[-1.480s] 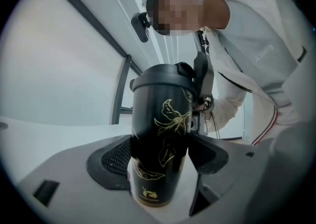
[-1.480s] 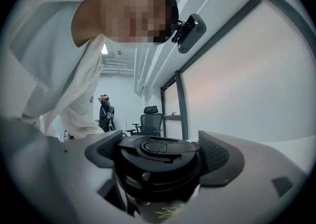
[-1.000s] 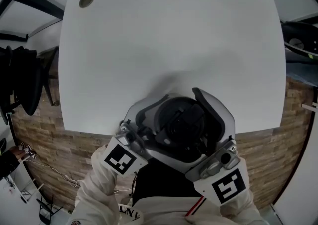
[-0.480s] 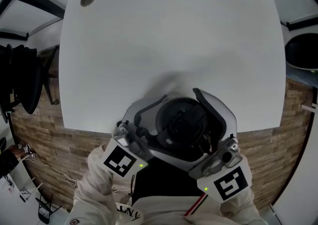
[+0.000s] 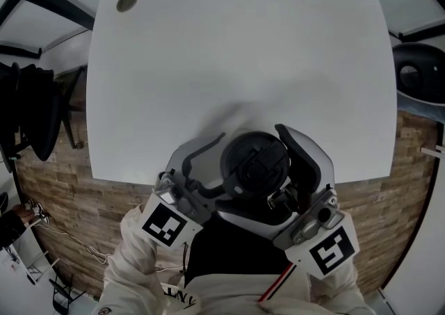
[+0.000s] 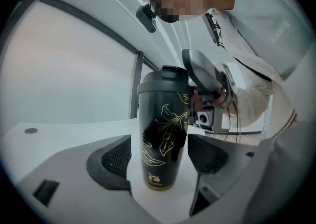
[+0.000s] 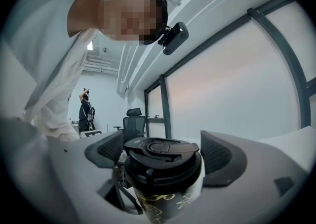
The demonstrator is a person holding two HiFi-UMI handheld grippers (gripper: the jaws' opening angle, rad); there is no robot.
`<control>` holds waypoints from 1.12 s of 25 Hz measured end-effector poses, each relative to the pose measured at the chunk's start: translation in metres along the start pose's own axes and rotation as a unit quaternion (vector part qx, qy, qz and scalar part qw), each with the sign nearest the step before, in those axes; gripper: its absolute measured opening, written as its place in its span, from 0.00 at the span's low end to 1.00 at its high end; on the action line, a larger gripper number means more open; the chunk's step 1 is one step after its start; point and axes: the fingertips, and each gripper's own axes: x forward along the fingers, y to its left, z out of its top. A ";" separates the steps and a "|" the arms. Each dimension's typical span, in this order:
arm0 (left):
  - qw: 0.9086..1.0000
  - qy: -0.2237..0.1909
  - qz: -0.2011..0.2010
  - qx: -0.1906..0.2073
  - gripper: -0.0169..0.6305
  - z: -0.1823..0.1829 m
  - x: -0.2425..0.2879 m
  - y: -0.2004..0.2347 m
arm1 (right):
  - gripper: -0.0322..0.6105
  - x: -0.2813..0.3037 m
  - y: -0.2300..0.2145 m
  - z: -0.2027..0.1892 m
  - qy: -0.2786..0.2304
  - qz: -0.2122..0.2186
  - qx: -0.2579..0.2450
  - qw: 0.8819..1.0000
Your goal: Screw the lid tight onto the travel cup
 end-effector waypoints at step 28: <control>0.958 -0.157 0.235 -0.044 0.11 0.320 -0.134 0.011 | 0.11 -0.091 0.004 0.233 -0.023 -0.224 0.005 0.974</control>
